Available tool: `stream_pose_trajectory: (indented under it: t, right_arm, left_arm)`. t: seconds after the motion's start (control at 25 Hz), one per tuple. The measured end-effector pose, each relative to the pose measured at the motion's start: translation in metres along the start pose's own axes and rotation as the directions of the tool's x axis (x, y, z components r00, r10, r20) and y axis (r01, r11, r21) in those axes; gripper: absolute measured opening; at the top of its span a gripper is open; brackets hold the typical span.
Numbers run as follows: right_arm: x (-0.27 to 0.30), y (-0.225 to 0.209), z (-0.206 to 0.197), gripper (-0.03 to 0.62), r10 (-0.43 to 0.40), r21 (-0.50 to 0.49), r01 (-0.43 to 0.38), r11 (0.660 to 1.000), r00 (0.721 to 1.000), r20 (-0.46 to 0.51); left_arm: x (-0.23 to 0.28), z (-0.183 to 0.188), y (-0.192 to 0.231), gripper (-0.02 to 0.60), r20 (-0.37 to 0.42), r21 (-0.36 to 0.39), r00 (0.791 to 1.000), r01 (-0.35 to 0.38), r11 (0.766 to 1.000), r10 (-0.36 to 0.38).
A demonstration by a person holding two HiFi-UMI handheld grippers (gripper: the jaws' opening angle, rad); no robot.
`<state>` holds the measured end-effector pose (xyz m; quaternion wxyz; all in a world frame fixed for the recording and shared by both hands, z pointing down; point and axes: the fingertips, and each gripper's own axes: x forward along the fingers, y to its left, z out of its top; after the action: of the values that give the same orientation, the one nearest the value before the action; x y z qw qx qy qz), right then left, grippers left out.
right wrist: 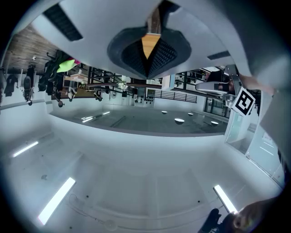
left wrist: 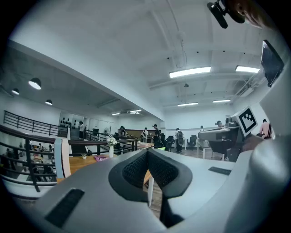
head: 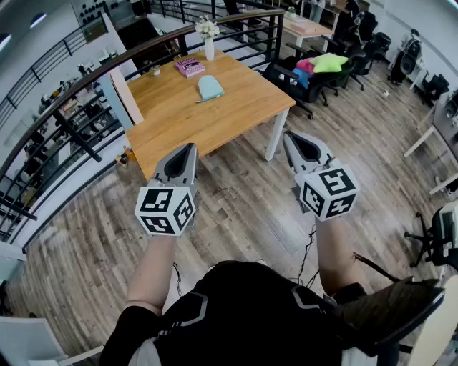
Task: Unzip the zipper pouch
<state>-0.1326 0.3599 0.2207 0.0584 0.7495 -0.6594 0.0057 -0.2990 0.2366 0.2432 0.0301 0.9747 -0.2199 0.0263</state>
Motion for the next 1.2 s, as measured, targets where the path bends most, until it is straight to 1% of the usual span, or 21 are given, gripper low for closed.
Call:
stream_pose_trajectory:
  t: [0.36, 0.56, 0.64, 0.84, 0.92, 1.04, 1.2]
  right_arm:
    - [-0.003, -0.003, -0.002, 0.006, 0.005, -0.005, -0.005, 1.0, 1.0, 0.003]
    - [-0.005, -0.004, -0.001, 0.008, 0.015, 0.033, -0.015, 0.999, 1.0, 0.015]
    - [-0.005, -0.004, 0.0, 0.008, 0.023, 0.034, -0.023, 0.999, 1.0, 0.015]
    - [-0.005, -0.008, -0.001, 0.009, 0.021, 0.031, -0.022, 0.999, 1.0, 0.021]
    - [-0.006, -0.009, -0.002, 0.009, 0.02, 0.036, -0.021, 0.999, 1.0, 0.018]
    - [-0.006, -0.009, -0.004, 0.009, 0.046, 0.044, -0.046, 0.998, 0.999, 0.014]
    - [-0.005, -0.01, -0.003, 0.011, 0.071, 0.041, -0.072, 0.997, 0.997, 0.022]
  left_arm:
    - [0.001, -0.002, -0.007, 0.029, -0.006, 0.025, 1.0, 0.0, 1.0, 0.001]
    - [-0.002, -0.001, -0.009, 0.029, -0.007, 0.022, 1.0, -0.003, 1.0, 0.004]
    - [-0.002, 0.0, -0.008, 0.029, -0.005, 0.027, 1.0, -0.008, 1.0, 0.008]
    - [0.0, 0.001, -0.011, 0.029, 0.004, 0.078, 1.0, -0.022, 0.997, 0.021]
    - [0.0, 0.001, -0.013, 0.03, 0.003, 0.088, 1.0, -0.023, 0.996, 0.022]
    - [0.003, -0.001, -0.016, 0.029, -0.014, 0.061, 1.0, -0.003, 0.998, 0.003]
    - [0.006, -0.001, -0.021, 0.036, -0.004, 0.039, 1.0, 0.021, 0.999, -0.021]
